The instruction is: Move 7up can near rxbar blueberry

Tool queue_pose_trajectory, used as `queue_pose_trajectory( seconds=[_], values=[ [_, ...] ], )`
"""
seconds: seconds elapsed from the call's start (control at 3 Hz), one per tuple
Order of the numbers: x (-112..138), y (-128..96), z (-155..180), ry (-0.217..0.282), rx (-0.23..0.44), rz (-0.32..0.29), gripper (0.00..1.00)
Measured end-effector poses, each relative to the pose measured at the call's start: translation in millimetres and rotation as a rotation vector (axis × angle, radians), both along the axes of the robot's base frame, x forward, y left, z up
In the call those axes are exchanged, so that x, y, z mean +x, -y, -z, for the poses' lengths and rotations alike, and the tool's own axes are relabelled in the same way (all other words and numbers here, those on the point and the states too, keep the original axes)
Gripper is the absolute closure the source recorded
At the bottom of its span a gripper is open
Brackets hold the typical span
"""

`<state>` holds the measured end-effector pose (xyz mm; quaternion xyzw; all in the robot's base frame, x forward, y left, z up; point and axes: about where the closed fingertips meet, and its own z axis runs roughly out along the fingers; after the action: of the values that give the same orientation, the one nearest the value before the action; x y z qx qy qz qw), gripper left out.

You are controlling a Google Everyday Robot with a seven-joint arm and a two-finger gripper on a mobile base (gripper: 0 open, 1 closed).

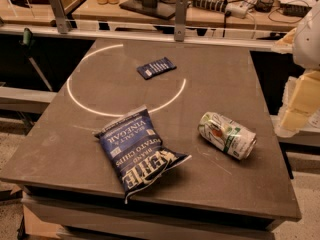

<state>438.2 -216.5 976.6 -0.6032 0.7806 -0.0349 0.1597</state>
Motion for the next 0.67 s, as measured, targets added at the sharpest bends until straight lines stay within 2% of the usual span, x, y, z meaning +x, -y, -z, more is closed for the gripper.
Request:
queue_pose_trajectory(
  seconds=[0.33,0.67],
  values=[
    [0.0,0.0,0.0,0.0,0.0,0.0,0.0],
    [-7.8,-1.9,3.8,0.018,0.078,0.027,0.0]
  ],
)
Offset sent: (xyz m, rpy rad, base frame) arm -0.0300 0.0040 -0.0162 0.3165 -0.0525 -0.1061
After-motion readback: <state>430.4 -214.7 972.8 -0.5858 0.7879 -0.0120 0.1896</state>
